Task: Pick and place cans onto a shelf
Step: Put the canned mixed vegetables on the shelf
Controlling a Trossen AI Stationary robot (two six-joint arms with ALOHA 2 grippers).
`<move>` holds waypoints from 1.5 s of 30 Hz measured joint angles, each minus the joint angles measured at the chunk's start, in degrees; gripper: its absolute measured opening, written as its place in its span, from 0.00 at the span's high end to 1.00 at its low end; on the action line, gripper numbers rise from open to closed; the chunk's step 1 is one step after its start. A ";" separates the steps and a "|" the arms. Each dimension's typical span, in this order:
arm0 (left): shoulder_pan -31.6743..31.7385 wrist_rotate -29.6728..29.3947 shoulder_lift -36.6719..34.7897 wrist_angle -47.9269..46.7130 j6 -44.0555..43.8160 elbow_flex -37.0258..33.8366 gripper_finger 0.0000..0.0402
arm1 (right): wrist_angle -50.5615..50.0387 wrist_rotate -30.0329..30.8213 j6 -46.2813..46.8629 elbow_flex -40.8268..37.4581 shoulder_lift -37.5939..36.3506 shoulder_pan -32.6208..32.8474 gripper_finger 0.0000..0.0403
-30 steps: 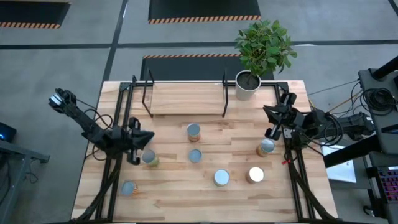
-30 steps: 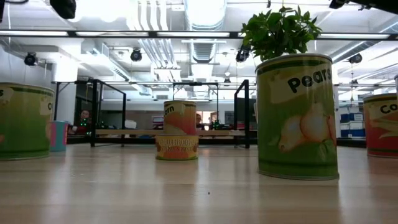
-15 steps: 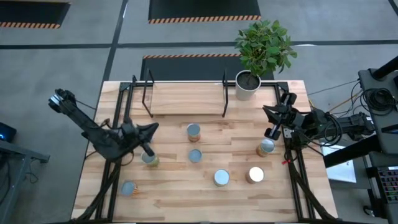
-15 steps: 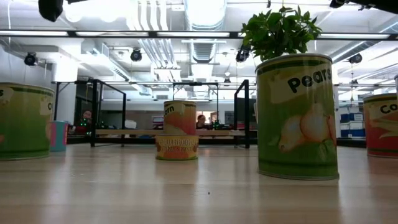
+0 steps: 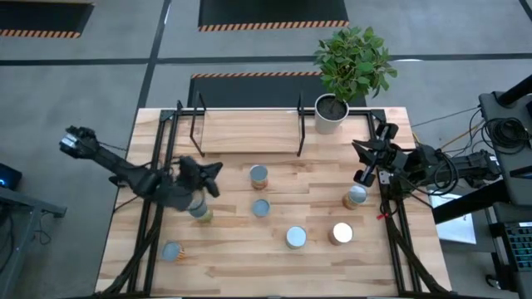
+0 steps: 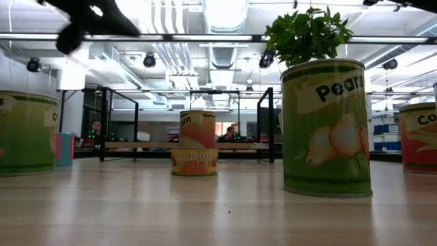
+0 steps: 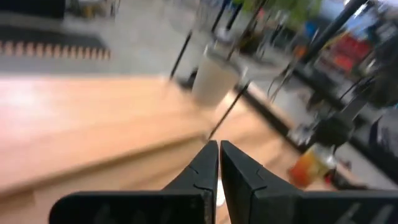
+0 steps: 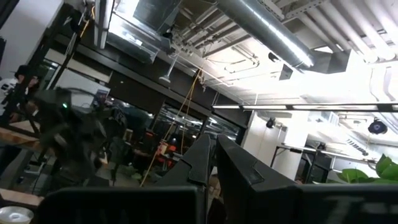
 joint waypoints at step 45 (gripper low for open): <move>18.81 45.18 10.91 -48.73 -31.02 7.33 1.00 | -1.34 1.06 -3.07 0.07 0.00 0.00 0.96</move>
